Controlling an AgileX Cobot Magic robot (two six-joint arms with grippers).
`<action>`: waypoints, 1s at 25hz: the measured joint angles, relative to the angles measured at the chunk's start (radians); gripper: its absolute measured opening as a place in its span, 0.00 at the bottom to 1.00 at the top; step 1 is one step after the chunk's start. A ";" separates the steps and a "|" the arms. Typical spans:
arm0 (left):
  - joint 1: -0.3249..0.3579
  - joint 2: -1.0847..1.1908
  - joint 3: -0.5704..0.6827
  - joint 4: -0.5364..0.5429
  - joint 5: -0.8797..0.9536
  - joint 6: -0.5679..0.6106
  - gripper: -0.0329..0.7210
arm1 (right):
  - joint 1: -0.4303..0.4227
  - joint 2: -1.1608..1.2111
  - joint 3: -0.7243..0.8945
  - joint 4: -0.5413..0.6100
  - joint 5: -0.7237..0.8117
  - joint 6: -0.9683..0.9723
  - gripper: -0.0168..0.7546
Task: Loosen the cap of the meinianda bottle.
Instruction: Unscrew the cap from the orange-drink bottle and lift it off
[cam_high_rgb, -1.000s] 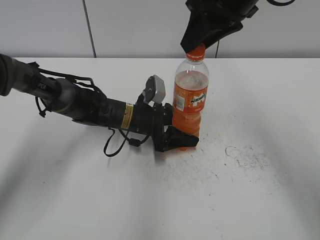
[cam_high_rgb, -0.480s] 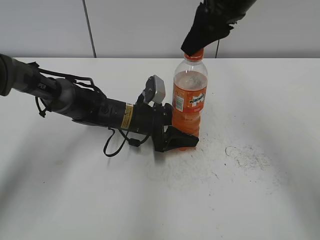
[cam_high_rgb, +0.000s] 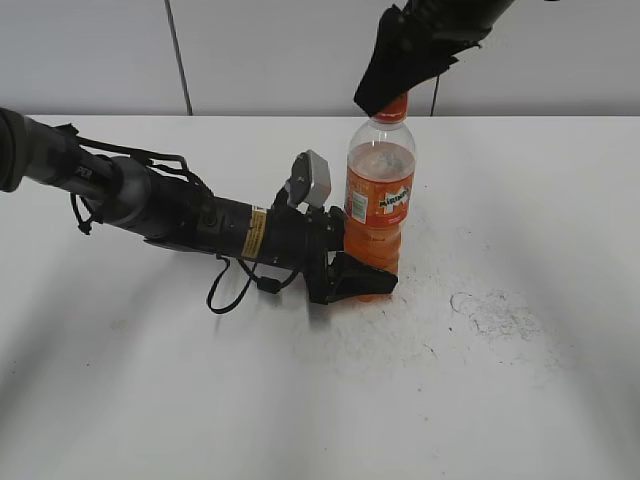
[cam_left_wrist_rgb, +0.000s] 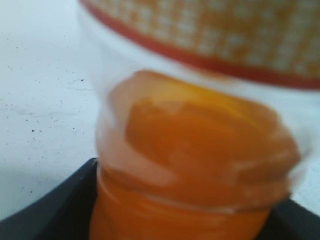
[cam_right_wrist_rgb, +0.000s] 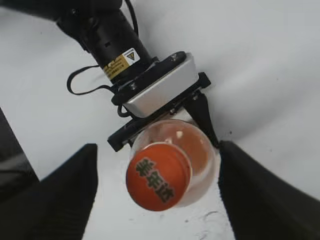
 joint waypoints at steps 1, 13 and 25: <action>0.000 0.000 0.000 0.001 0.000 0.000 0.79 | 0.000 0.000 0.000 0.000 0.000 0.066 0.72; -0.001 0.000 -0.001 -0.001 0.000 0.000 0.79 | 0.000 0.000 0.000 -0.045 0.000 0.551 0.39; -0.001 0.000 -0.002 0.001 0.001 -0.003 0.79 | 0.000 0.000 0.000 -0.026 0.001 -0.145 0.37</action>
